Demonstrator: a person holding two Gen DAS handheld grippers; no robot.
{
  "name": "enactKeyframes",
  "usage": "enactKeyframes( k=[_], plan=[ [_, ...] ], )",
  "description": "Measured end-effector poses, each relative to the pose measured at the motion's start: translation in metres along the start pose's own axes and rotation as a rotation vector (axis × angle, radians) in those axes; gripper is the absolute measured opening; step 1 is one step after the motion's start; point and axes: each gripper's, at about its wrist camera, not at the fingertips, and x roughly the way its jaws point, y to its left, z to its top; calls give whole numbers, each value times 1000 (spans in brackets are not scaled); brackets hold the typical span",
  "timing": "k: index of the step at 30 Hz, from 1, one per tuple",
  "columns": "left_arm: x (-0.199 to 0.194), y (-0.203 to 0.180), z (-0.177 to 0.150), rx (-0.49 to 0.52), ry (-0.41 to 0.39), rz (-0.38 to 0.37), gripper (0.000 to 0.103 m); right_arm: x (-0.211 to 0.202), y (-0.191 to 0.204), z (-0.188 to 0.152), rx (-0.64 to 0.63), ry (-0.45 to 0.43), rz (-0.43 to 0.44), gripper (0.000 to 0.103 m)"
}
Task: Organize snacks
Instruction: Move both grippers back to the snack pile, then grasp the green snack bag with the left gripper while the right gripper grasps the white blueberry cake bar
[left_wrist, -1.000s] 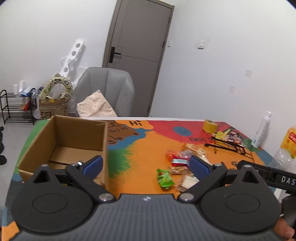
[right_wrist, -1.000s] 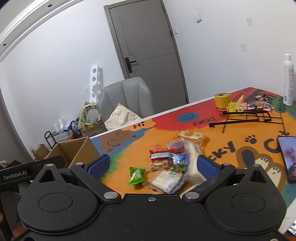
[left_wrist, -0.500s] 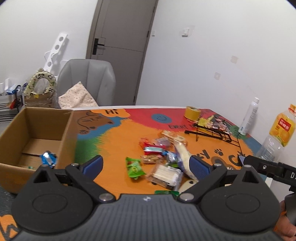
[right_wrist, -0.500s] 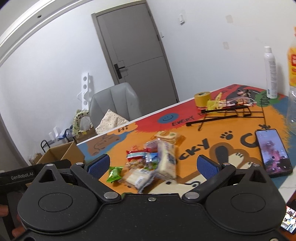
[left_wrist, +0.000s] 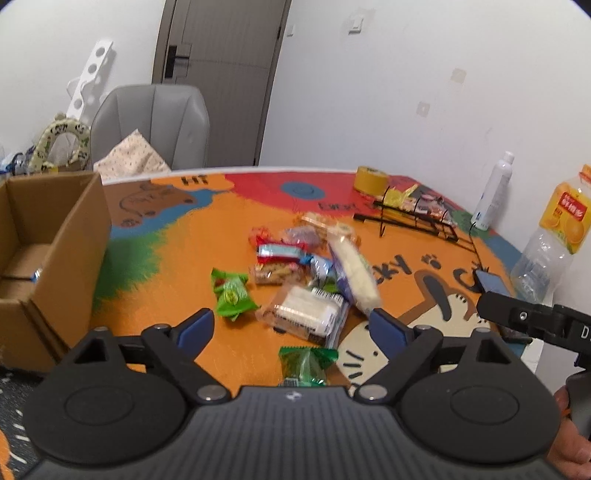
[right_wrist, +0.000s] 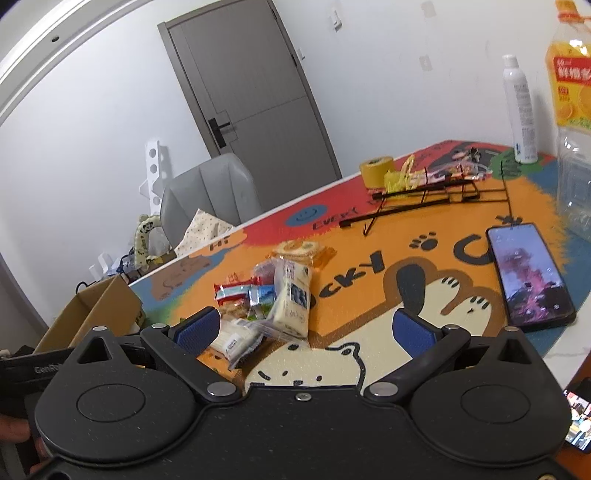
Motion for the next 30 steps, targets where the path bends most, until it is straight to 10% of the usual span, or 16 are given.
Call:
enactKeyframes(
  k=[13,19,30],
  plan=[
    [53,0,-19,-14,142,-30,66,43,-5,-14,3,62,37,86],
    [64,6,-22,-14,133,-16,34,58,-9,-17,19,82,34,85],
    [58,18,-7,-14,93,18,32,93,-6,-11,45,120,67,83]
  ],
)
